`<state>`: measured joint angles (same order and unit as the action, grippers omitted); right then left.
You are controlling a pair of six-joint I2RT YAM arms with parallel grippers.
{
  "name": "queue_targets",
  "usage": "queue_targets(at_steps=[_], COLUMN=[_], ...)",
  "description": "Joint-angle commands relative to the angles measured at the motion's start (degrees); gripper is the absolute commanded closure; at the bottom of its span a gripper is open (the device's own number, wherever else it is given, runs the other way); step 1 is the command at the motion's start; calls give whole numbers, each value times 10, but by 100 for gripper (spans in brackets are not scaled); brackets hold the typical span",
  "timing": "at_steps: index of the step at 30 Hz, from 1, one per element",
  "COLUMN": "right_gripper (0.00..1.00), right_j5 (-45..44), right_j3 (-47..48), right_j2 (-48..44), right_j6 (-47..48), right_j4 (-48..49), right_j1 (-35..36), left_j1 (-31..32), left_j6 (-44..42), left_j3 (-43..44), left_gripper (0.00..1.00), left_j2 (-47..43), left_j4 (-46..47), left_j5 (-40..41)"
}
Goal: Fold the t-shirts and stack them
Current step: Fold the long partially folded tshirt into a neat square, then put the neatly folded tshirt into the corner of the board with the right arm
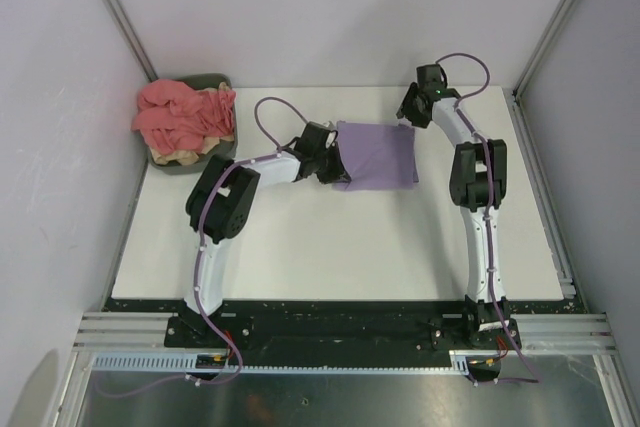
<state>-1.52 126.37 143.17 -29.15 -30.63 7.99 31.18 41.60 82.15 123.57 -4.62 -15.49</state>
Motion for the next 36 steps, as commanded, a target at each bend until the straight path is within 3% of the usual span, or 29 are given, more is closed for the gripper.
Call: queue_targets(at_steps=[1, 6, 13, 17, 29, 36], right_gripper=[44, 33, 25, 22, 24, 34], right_j5=[-14, 16, 64, 79, 49, 35], right_j3=[47, -58, -318, -429, -460, -460], right_j2=[-28, -131, -291, -349, -308, -271], right_j6=[19, 20, 17, 15, 25, 26], right_j4=[-35, -15, 53, 83, 51, 43], right_j1=[-5, -20, -26, -22, 8, 15], left_j1=[2, 2, 1, 0, -8, -19], left_j6=[-6, -6, -9, -10, -23, -28], left_j3=[-14, -2, -7, -41, -178, -209], left_gripper=[100, 98, 77, 71, 70, 70], left_j2=[-28, -37, -94, -151, -294, -325], left_j4=[-18, -18, -19, -19, -19, -19], left_j5=[6, 0, -4, -6, 0, -6])
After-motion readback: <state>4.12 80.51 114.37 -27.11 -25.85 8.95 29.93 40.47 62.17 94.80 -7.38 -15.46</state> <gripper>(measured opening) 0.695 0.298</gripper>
